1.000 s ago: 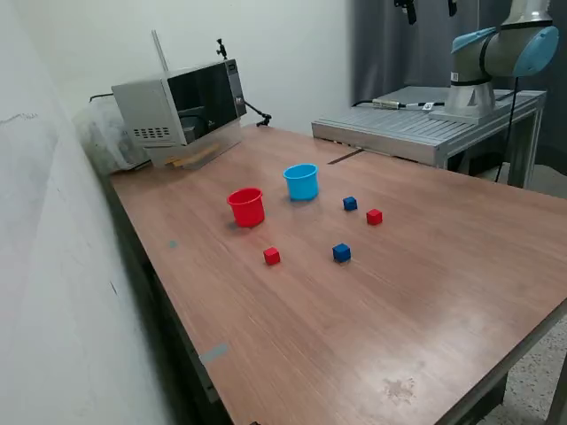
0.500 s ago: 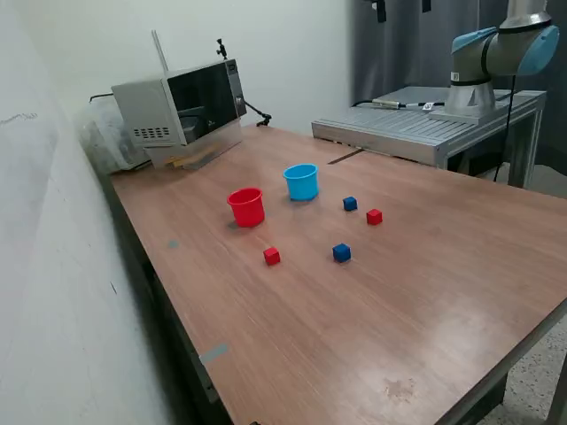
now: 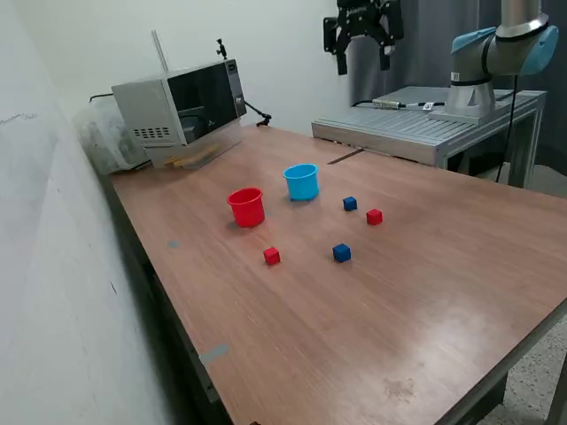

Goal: Place red objects in the red bin, and blue objects in the blue bin.

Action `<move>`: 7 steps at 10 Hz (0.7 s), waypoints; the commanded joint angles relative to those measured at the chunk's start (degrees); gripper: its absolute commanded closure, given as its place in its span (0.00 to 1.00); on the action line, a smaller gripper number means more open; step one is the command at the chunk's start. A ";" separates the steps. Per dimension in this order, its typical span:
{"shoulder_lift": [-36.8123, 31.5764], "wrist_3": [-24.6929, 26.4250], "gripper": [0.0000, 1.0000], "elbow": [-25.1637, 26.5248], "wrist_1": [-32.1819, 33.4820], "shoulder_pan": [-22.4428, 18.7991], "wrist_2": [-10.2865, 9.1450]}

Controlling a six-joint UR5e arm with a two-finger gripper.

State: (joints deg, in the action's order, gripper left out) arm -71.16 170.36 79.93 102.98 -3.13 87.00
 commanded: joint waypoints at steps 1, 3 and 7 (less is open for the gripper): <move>12.76 0.68 0.00 -5.39 6.42 -2.65 0.62; 18.22 3.46 0.00 -6.27 11.69 -4.42 3.26; 25.36 4.20 0.00 -11.36 14.35 -4.87 3.79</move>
State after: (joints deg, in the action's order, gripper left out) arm -50.57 173.84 71.93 115.15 -7.44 90.09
